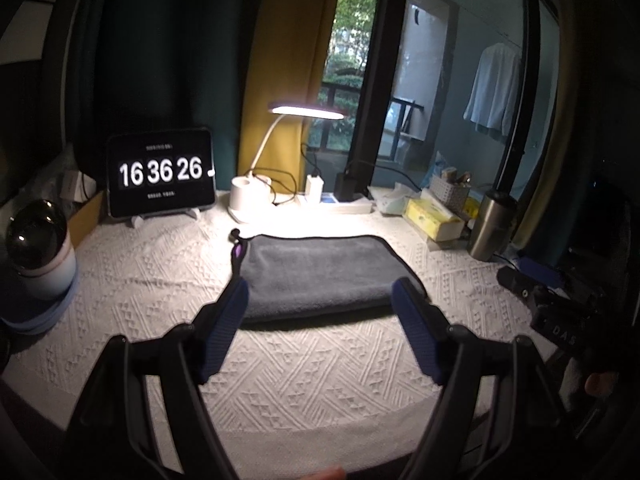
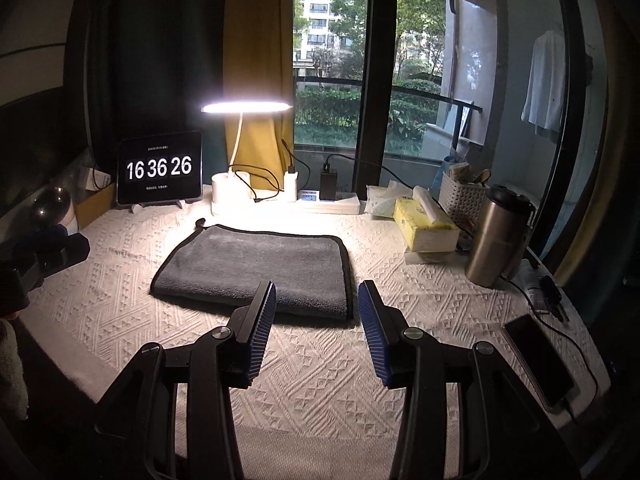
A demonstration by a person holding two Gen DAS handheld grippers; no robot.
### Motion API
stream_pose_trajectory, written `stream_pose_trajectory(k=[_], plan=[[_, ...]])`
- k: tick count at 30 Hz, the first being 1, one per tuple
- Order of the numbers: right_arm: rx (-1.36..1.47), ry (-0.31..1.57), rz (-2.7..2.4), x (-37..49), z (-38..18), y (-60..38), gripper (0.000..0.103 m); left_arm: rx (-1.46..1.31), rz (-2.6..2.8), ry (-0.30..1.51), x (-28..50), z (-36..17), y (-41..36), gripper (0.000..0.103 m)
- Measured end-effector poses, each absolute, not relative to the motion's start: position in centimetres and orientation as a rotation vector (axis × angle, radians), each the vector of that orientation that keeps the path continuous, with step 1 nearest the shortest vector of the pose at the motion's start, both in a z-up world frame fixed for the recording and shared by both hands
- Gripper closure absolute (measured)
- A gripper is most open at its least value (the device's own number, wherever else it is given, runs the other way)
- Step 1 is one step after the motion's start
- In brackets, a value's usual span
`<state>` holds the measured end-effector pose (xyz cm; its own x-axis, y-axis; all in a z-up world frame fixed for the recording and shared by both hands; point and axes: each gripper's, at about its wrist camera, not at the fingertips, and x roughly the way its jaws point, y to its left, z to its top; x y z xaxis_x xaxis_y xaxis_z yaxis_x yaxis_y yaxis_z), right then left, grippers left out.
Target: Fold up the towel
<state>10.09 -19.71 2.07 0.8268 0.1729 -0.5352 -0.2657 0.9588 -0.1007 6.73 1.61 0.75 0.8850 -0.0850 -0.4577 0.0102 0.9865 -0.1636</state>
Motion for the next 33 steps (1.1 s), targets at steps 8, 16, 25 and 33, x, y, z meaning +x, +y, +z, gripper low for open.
stream_pose_trajectory(k=[8,16,25,33], plan=[[-0.172,0.519,0.242,7.5,2.8,-20.0,0.058,-0.141,-0.05,0.408,3.6,1.4,1.1,0.009],[-0.202,0.447,0.257,4.3,4.1,-19.6,0.051,-0.132,-0.011,0.288,-0.1,2.5,0.8,0.008],[-0.226,0.368,0.269,1.1,5.5,-19.3,0.045,-0.1,0.093,0.23,-2.4,3.5,1.1,0.007],[-0.226,0.298,0.266,-0.1,6.8,-19.5,0.041,-0.083,0.104,0.146,-3.9,4.5,1.2,0.005]])
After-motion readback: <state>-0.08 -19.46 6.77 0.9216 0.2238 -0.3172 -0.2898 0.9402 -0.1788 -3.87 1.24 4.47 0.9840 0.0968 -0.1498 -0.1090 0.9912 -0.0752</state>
